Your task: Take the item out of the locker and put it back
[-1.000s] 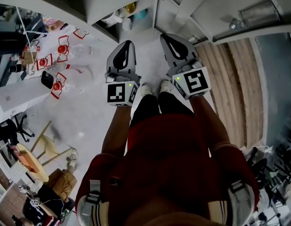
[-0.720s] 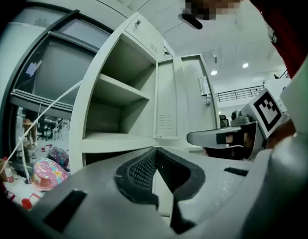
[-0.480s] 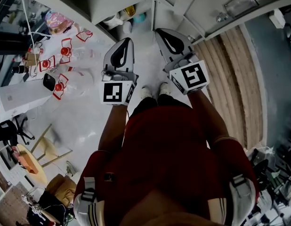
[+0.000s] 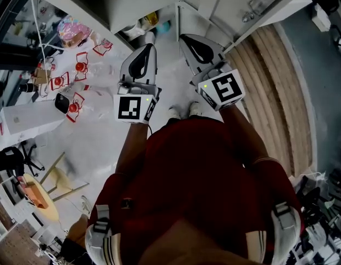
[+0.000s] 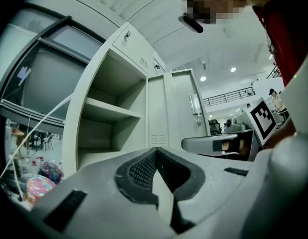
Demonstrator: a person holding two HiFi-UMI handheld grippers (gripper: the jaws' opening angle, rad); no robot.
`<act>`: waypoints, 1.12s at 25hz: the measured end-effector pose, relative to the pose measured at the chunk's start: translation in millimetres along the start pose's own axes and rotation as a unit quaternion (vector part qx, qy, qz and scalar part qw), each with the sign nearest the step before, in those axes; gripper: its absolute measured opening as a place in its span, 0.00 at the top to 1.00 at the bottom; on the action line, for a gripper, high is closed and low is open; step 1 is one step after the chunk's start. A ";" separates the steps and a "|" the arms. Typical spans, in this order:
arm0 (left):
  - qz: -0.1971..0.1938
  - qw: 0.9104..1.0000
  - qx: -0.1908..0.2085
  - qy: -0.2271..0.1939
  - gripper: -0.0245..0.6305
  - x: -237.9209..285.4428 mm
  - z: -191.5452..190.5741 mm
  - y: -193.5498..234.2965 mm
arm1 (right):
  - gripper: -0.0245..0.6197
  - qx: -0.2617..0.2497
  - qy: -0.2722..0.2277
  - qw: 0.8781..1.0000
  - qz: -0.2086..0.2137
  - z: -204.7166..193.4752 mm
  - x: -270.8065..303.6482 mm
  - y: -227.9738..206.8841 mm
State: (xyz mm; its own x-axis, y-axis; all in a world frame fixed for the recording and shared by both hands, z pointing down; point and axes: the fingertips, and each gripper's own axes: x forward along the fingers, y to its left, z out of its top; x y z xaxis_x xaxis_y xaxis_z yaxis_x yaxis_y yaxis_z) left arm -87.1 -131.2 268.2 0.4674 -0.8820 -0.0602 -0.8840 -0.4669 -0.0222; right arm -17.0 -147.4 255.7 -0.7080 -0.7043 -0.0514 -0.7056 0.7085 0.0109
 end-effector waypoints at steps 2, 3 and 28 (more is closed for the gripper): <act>-0.001 1.000 0.000 -0.003 0.95 -0.1 2.6 -0.5 | 0.97 -0.001 -0.003 1.000 0.002 3.4 -0.6 3.2; -0.002 1.000 -0.001 -0.003 0.95 0.4 3.1 -0.8 | 0.97 -0.002 -0.004 1.000 0.004 4.5 -0.5 4.9; -0.013 1.000 -0.009 -0.010 0.95 4.0 8.9 -14.4 | 0.97 -0.013 -0.007 1.000 0.013 9.8 -6.7 10.0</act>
State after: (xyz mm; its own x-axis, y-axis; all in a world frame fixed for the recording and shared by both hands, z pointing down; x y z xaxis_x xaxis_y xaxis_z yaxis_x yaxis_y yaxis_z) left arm -72.6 -127.4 259.5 0.4898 -0.8682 -0.0791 -0.8712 -0.4910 -0.0054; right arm -19.1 -135.2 246.4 -0.7256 -0.6850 -0.0654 -0.6878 0.7249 0.0384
